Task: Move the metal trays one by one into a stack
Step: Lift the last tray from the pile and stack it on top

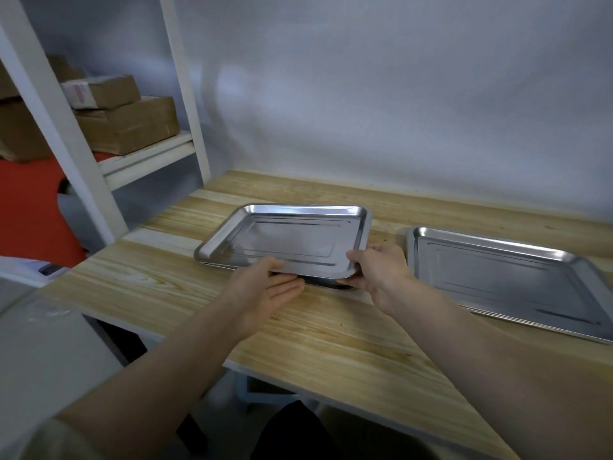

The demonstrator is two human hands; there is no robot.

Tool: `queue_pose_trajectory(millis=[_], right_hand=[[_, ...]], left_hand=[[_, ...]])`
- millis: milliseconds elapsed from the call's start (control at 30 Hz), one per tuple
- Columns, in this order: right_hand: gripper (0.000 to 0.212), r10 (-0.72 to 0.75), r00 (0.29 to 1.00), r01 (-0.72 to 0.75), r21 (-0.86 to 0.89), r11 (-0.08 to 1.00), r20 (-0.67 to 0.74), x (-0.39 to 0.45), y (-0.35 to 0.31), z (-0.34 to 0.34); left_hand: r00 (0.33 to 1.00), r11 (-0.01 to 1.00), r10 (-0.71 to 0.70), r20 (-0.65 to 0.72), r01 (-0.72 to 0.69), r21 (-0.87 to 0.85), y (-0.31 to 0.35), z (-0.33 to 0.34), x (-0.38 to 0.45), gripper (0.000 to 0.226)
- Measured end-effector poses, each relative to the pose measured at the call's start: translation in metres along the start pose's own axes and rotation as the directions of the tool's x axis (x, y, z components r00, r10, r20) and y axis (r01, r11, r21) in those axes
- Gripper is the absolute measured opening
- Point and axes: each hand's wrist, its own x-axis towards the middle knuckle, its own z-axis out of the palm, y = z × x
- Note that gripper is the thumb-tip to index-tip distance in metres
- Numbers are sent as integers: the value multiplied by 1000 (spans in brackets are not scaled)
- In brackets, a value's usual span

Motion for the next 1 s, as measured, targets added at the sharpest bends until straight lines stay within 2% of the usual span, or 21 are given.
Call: queue_pose_trajectory(millis=[167, 333, 500, 700, 867, 1000], right_hand=[[13, 1, 1000, -2, 76, 997, 13, -8, 4, -6], [18, 15, 999, -20, 112, 994, 47, -18, 7, -17], [18, 16, 998, -26, 154, 988, 67, -25, 6, -37], [20, -37, 997, 26, 160, 987, 64, -33, 0, -77], [9, -77, 995, 88, 173, 981, -69, -37, -10, -123], [21, -85, 988, 103, 141, 985, -129, -39, -13, -158]], left_hand=[[998, 991, 48, -32, -52, -126, -5, 20, 4, 47], [990, 988, 85, -110, -98, -118, -20, 39, 11, 50], [986, 978, 110, -126, -130, -163, -30, 57, 17, 58], [980, 984, 179, -90, -179, 15, -32, 81, 12, 50], [970, 954, 200, -137, -161, 252, -37, 97, 12, 40], [970, 917, 218, -107, -166, 363, -43, 118, 5, 32]])
